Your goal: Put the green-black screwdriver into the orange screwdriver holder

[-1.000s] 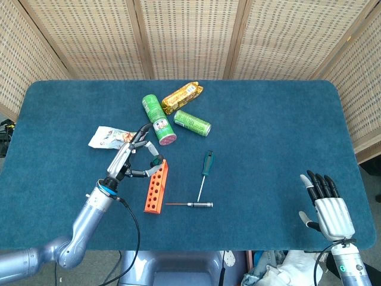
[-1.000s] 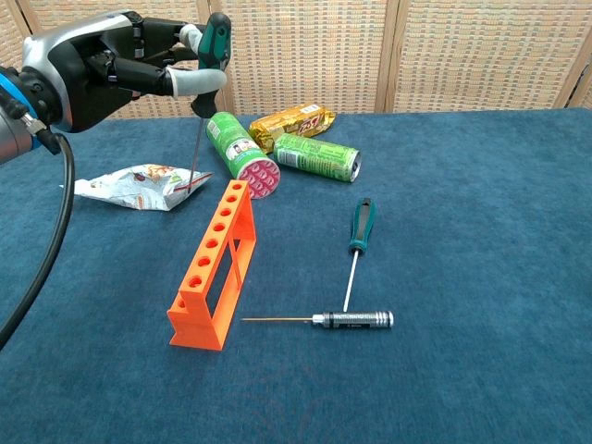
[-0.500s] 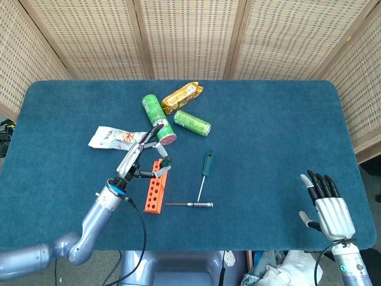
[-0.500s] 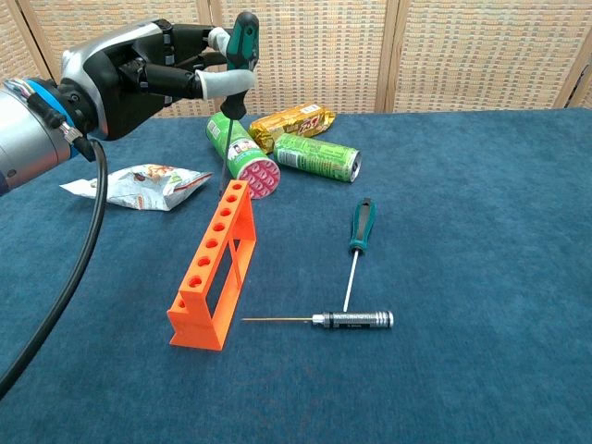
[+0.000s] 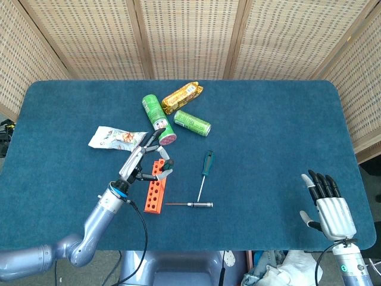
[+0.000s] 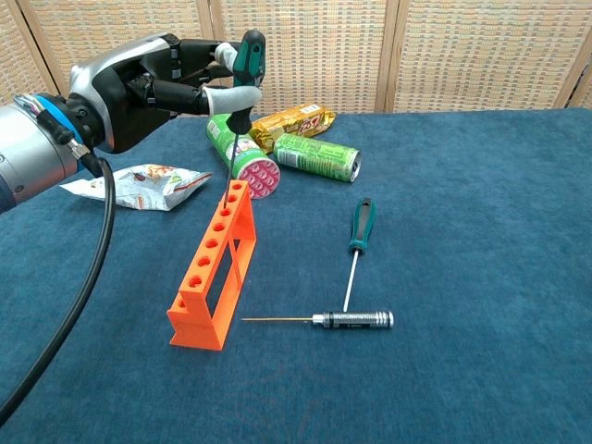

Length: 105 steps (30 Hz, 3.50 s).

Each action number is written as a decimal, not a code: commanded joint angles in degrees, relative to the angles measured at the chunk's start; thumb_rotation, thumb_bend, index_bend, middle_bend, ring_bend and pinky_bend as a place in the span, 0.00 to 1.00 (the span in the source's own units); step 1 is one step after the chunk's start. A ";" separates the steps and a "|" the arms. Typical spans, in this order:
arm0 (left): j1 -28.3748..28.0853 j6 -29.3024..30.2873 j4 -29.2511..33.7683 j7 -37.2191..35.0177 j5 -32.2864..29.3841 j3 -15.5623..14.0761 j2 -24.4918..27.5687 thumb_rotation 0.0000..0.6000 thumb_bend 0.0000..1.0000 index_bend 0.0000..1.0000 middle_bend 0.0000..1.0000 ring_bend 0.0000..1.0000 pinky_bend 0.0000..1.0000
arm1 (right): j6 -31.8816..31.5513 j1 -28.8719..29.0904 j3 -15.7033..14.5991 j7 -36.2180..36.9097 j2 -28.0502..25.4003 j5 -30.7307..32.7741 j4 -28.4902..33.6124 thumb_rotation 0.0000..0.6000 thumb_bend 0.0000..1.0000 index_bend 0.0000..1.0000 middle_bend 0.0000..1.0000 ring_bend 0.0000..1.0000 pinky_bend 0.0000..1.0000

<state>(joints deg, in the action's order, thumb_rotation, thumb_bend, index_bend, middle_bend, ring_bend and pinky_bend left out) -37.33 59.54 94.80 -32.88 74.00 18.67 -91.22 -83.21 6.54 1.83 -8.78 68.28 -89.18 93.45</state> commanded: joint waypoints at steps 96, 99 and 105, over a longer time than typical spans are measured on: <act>2.24 -1.42 -13.94 -7.78 4.67 -8.00 -2.64 1.00 0.31 0.40 0.03 0.00 0.00 | -0.74 -0.14 0.23 0.39 0.13 -0.26 -0.35 1.00 0.24 0.00 0.00 0.00 0.00; 2.28 -1.30 -13.73 -7.61 4.78 -8.00 -2.38 1.00 0.31 0.39 0.03 0.00 0.00 | -0.74 -0.17 0.22 0.42 0.12 -0.21 -0.36 1.00 0.24 0.00 0.00 0.00 0.00; 2.36 -0.96 -12.90 -7.69 5.25 -8.02 -1.78 1.00 0.30 0.34 0.02 0.00 0.00 | -0.75 -0.15 0.22 0.37 0.12 -0.26 -0.34 1.00 0.24 0.00 0.00 0.00 0.00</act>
<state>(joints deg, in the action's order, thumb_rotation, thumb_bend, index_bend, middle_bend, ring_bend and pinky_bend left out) -34.98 58.50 81.79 -40.54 79.15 10.66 -93.10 -83.96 6.39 2.06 -8.41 68.40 -89.44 93.12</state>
